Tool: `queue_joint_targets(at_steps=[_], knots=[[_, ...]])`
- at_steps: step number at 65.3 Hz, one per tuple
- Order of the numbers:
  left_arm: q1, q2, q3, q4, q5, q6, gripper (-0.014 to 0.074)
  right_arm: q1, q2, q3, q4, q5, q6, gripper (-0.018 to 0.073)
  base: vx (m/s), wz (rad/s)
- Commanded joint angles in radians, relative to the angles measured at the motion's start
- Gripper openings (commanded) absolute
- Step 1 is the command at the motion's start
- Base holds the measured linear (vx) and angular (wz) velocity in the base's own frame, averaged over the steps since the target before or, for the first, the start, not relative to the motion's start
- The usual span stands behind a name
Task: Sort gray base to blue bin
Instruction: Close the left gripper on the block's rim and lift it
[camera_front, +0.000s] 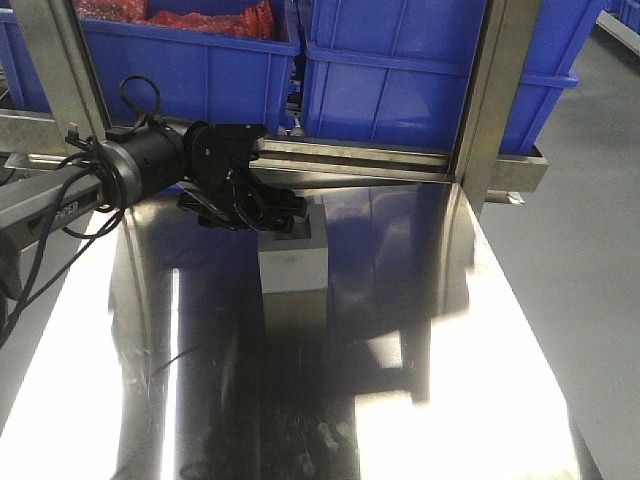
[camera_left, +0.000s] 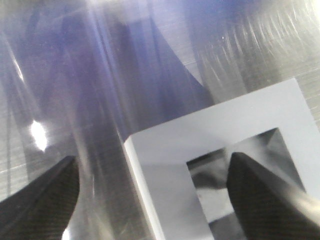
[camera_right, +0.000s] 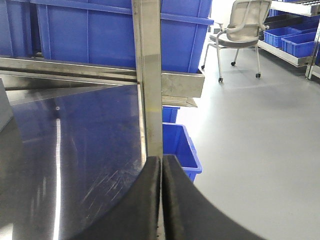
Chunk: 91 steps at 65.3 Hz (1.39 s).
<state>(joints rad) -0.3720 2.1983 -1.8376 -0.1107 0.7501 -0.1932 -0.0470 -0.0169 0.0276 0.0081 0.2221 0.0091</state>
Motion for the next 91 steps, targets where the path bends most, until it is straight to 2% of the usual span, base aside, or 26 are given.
queue_joint_targets(at_steps=[1,21,33,54,65,75,91], knots=[[-0.003,-0.063,-0.029,0.005,-0.006,-0.006,0.0488,0.0,0.001,0.001,-0.008,-0.075,-0.009,-0.0005,0.0,0.0],[-0.003,-0.063,-0.029,0.007,0.015,0.004,0.0151,0.0,0.001,0.001,-0.008,-0.075,-0.009,-0.0005,0.0,0.0],[-0.003,-0.065,-0.029,0.013,0.015,0.004,0.003,0.0,0.001,0.001,-0.008,-0.075,-0.009,-0.0005,0.0,0.0],[-0.005,-0.137,-0.028,0.079,0.01,0.005,0.002,0.0,0.001,0.001,-0.008,-0.075,-0.009,-0.0005,0.0,0.0],[-0.005,-0.23,0.013,0.075,-0.085,0.01,0.002,0.0,0.001,0.001,-0.008,-0.075,-0.009,-0.0005,0.0,0.0],[-0.005,-0.378,0.171,0.075,-0.234,0.024,0.002,0.0,0.001,0.001,-0.008,-0.075,-0.009,-0.0005,0.0,0.0],[-0.005,-0.692,0.531,0.075,-0.492,0.024,0.002,0.0,0.001,0.001,-0.008,-0.075,-0.009,-0.0005,0.0,0.0]])
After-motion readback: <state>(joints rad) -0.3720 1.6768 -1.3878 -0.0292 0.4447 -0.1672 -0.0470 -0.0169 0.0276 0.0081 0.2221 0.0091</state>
